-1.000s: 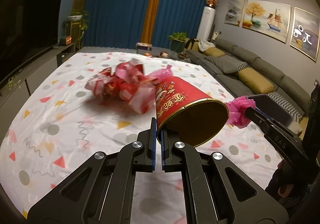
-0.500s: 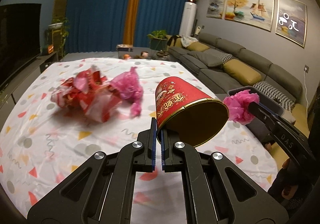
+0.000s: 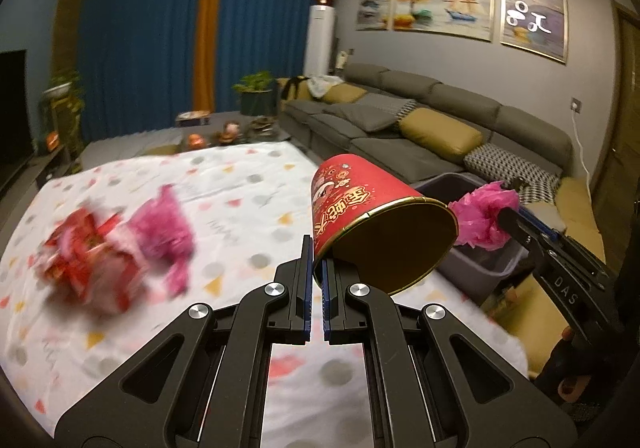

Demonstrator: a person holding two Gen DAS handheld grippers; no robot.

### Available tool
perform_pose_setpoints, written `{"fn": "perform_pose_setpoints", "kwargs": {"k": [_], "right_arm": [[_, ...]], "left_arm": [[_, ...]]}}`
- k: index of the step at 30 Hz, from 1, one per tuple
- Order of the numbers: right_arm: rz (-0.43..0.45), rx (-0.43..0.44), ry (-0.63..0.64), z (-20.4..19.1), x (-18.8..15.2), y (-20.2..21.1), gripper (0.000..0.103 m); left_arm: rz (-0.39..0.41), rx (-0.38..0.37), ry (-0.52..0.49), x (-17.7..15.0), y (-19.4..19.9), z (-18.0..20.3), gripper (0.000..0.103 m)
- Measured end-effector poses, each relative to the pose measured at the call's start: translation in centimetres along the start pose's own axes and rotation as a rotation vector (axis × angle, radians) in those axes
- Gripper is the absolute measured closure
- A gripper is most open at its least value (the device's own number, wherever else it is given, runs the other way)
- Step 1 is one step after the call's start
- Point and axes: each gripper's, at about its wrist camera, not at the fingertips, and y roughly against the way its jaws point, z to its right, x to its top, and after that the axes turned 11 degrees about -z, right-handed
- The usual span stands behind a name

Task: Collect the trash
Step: 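Carry the red can and pink bag in both grippers over the gray bin, then open both grippers to drop the can and pink bag into the bin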

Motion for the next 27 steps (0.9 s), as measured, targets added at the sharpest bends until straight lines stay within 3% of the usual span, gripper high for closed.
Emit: {"fn": "perform_pose_setpoints", "kwargs": {"k": [6, 13, 27], "right_arm": [[0.021, -0.115, -0.064, 4.2, 0.8, -0.8, 0.086], [0.013, -0.162, -0.125, 8.6, 0.7, -1.6, 0.086], [-0.038, -0.172, -0.154, 11.4, 0.7, -4.2, 0.086]], "left_arm": [[-0.015, -0.083, -0.033, 2.3, -3.4, 3.8, 0.100], [-0.046, -0.185, -0.053, 4.5, -8.1, 8.1, 0.100], [-0.109, -0.232, -0.093, 4.7, -14.9, 12.0, 0.100]]}}
